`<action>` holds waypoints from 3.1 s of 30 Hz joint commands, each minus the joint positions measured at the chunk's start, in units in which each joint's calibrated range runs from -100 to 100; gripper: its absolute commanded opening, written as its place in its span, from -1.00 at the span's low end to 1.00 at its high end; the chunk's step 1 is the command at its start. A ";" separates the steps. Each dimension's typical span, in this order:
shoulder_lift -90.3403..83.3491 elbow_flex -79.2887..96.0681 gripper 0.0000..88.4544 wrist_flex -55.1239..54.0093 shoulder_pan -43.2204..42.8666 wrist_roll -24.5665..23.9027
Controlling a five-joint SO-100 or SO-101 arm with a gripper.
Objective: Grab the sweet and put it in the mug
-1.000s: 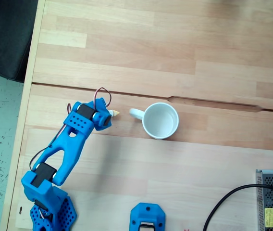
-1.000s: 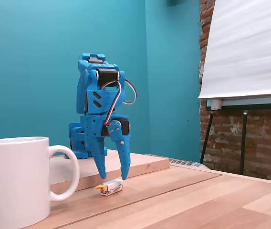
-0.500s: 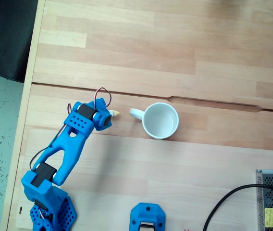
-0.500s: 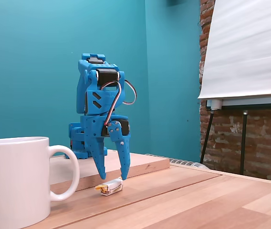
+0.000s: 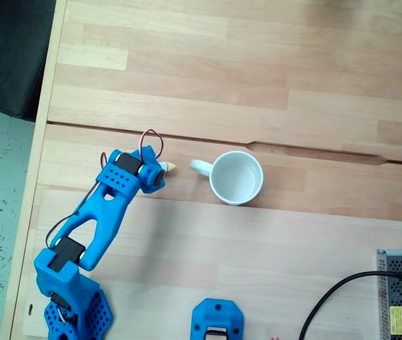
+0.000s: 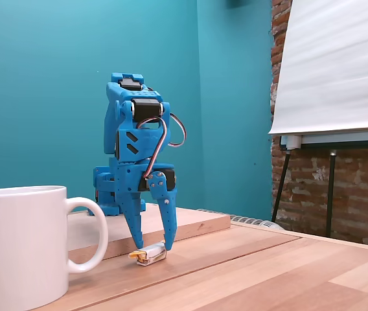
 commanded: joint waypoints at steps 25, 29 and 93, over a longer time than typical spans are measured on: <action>5.60 -13.07 -0.60 8.71 0.19 0.10; 5.60 -13.07 -0.69 8.71 0.19 0.15; -43.88 -12.80 -1.00 9.59 15.30 0.59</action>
